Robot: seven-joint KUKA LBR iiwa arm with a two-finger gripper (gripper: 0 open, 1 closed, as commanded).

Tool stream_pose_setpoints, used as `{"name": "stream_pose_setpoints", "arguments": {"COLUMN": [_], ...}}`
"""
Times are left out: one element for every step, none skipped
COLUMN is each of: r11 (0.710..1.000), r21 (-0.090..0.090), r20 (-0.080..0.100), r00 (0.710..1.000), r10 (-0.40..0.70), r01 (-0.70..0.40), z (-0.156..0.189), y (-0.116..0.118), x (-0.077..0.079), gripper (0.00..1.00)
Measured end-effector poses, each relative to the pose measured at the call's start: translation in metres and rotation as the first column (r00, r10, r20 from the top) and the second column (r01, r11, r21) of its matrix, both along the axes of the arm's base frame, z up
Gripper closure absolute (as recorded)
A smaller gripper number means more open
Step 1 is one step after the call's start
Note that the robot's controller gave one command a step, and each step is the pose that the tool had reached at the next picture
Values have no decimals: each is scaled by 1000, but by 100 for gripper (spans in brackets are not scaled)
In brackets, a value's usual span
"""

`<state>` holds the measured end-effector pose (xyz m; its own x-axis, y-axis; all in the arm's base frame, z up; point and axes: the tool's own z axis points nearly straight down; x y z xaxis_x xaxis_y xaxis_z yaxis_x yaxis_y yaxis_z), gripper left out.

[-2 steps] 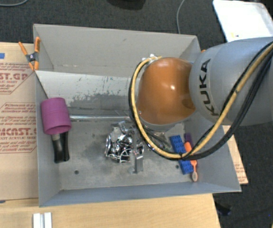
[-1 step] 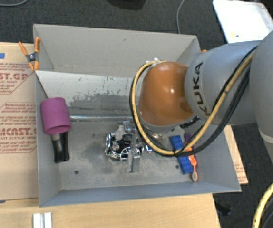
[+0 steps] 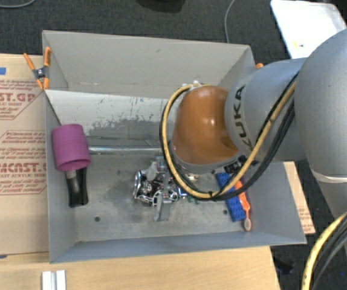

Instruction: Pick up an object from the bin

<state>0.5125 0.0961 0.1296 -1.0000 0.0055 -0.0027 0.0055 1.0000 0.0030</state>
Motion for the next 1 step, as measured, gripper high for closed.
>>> {"name": "stream_pose_setpoints", "arguments": {"r11": [947], "r21": [-2], "r20": [2], "r00": [947], "r10": [321], "r01": [-321], "z": [-23], "y": [-5], "x": [2], "gripper": [0]}}
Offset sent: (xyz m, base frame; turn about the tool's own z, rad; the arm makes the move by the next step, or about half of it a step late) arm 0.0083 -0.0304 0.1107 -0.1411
